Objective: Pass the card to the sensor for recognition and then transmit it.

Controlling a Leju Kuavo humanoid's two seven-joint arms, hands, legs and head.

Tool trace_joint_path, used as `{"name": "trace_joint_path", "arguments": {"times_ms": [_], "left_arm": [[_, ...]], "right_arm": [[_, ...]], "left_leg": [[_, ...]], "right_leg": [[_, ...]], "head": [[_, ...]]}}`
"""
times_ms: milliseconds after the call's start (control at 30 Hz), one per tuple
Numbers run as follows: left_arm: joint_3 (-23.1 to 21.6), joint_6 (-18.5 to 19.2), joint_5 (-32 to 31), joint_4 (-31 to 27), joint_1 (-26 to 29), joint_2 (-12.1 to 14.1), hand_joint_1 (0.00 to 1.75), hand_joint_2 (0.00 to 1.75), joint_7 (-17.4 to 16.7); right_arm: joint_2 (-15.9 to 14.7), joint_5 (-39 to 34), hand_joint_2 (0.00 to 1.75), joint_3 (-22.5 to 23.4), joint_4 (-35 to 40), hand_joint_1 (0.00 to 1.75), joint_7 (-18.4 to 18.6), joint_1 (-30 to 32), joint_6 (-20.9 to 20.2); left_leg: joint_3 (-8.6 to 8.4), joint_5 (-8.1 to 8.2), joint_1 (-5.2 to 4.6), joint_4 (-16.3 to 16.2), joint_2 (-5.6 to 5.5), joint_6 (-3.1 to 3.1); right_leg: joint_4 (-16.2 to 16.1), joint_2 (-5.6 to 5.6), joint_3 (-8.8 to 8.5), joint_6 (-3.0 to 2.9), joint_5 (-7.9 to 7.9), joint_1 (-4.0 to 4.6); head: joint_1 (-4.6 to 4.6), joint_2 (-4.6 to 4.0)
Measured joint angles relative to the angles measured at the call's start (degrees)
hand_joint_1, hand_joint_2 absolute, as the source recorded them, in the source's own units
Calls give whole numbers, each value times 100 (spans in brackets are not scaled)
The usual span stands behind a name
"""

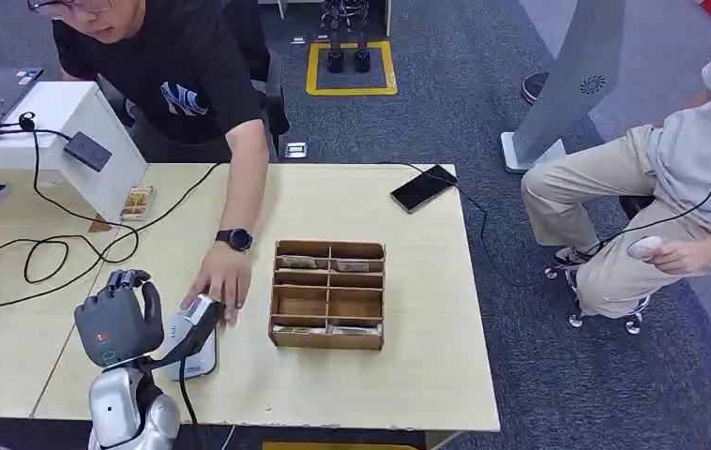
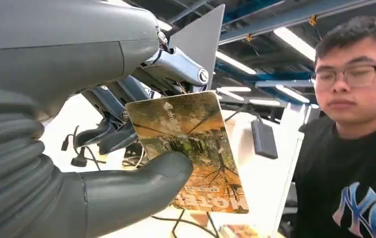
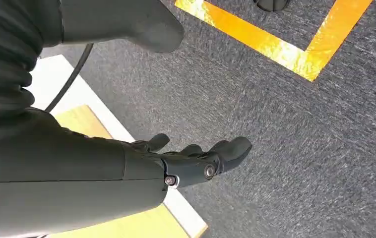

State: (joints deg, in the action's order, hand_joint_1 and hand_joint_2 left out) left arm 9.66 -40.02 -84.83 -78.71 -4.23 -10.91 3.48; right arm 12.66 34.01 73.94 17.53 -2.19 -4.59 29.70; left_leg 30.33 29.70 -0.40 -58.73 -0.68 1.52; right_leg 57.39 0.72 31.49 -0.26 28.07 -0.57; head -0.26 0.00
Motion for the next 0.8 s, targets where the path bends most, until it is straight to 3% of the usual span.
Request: {"name": "trace_joint_path", "arguments": {"times_ms": [100, 167, 367, 467, 800], "left_arm": [[-87, 0, 4, 96, 29, 67, 175, 175, -318], [-368, 0, 2, 258, 42, 227, 175, 175, -843], [-1104, 0, 2, 822, 54, 533, 175, 175, -1533], [-1353, -2, 11, 990, 100, 649, 175, 175, -1456], [-1534, -4, 15, 1217, 141, 752, 175, 175, -1375]], "right_arm": [[-2, -13, 175, 0, 2, 0, 17, 14, -57], [0, -70, 175, -9, 28, 0, 57, 34, -87], [-2, -35, 175, -24, 24, 0, 44, 30, -39], [-2, -7, 175, -24, 22, 0, 31, 30, -44], [-2, 0, 175, -24, 22, 0, 17, 31, -46]], "left_leg": [[-1, 0, 0, 0, 0, 0], [1, 0, -1, 0, -1, 0], [1, 0, 0, 0, 1, 0], [1, 0, 0, 0, 0, 0], [2, 0, 0, 0, 0, 0]], "right_leg": [[0, 0, 2, 0, 0, 0], [0, 0, 1, 0, 0, 0], [0, 2, 1, 0, 0, 0], [0, 1, 1, 0, 0, 0], [0, 0, 1, 0, 0, 0]], "head": [[0, 0], [0, 0], [-2, 0], [-2, 0], [0, 0]]}}
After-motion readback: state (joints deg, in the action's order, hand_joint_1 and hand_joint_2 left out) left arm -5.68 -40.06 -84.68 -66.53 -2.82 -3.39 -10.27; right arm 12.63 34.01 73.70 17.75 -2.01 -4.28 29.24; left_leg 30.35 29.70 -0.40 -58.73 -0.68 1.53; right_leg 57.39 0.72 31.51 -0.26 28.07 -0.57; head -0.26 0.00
